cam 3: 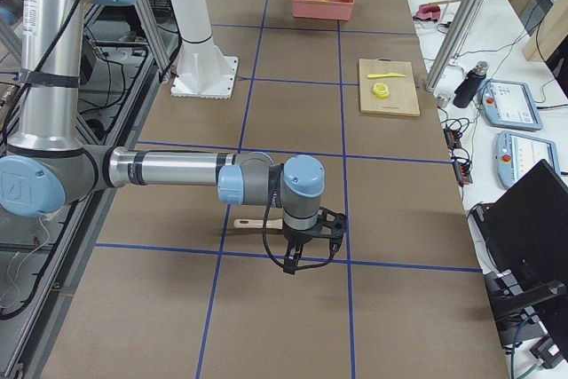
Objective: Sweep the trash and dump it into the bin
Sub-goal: 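Tilt the dustpan with the left gripper to dump the food into the bin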
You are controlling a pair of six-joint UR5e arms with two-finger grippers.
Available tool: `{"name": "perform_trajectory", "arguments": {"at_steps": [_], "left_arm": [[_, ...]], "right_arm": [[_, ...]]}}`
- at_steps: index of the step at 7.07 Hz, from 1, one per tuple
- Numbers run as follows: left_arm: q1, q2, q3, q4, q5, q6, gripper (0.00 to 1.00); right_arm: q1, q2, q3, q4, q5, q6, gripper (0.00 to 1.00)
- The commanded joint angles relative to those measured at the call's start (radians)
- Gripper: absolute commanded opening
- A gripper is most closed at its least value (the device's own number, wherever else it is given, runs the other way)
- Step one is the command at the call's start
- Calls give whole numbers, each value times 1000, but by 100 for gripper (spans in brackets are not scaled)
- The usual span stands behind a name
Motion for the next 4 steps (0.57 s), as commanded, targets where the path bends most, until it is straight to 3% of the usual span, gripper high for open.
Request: {"name": "perform_trajectory", "arguments": {"at_steps": [1,4], "left_arm": [[0,-7,1,7,-4,-1,0],[37,-14,0,28,-39,-155,0]], "right_arm": [[0,0,-1,1,-2,0,100],[0,0,-2,6,0,2,100]]}}
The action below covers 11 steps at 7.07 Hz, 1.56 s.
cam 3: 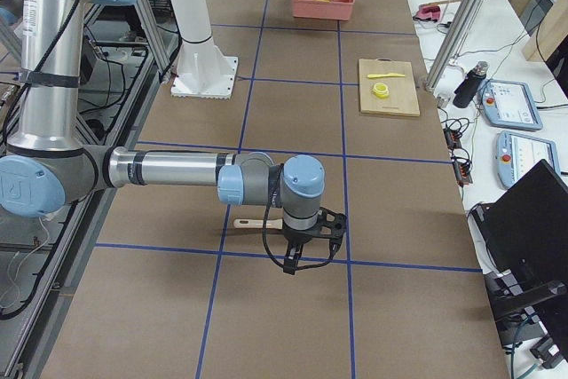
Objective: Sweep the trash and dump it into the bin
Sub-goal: 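Carry the empty dustpan back and lower it onto the table with the left gripper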
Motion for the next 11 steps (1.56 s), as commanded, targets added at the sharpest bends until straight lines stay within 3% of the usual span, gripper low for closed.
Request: {"name": "perform_trajectory", "arguments": {"at_steps": [1,3,5,9,11], "left_arm": [[37,-14,-4,6,-91,-209,0],[103,-50,-7,5,-188,-436,0],[231,-123,-4,0,-207,-666,0],[552,-295,51,-1,-167,-918,0],[675,-326,58,-1,-60,-985,0]], "right_arm": [[0,-2,-3,4,-1,-1,100],[0,0,-3,5,0,1,100],[0,0,-3,4,0,1,100],[0,0,-6,4,-3,1,100],[0,0,-4,4,-1,1,100]]}}
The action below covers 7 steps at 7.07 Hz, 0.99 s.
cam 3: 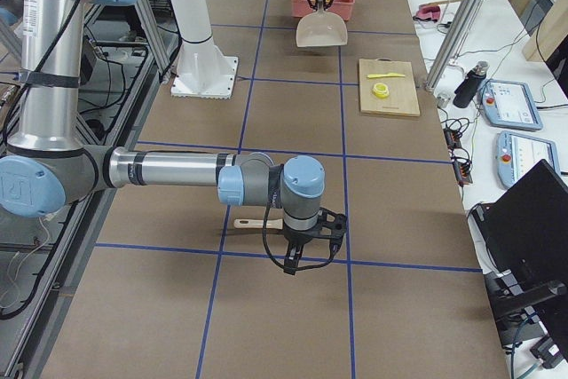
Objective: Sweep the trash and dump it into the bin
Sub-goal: 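Carry the empty dustpan back and lower it onto the table with the left gripper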
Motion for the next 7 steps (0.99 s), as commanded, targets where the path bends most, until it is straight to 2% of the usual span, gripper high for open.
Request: {"name": "perform_trajectory", "arguments": {"at_steps": [1,3,7], "left_arm": [[131,-21,-5,-1,131,-47,0],[231,-18,-45,0,283,-90,0],[294,-35,-44,8,288,-113,0]], "right_arm": [[0,0,2,0,0,0,100],[0,0,2,1,0,0,100],[0,-2,-1,0,2,0,100]]}}
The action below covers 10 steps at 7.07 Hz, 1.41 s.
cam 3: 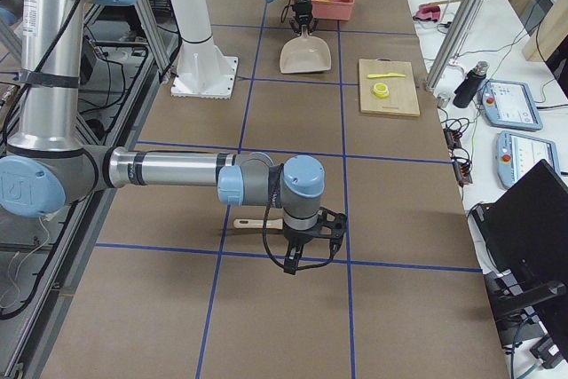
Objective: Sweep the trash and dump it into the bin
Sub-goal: 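Carry the empty dustpan back and lower it onto the table with the left gripper, then open the left gripper to release the dustpan handle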
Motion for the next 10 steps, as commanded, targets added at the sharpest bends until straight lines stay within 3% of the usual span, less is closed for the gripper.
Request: {"name": "perform_trajectory", "arguments": {"at_steps": [1,9,10], "left_arm": [[24,-17,2,14,1,-5,0],[12,-16,-58,112,-8,78,0],[12,-16,-53,112,-6,77,7]], "right_arm": [[0,-1,-1,0,1,0,100],[0,-1,-13,0,-1,0,100],[0,-1,-13,0,1,0,100]]}}
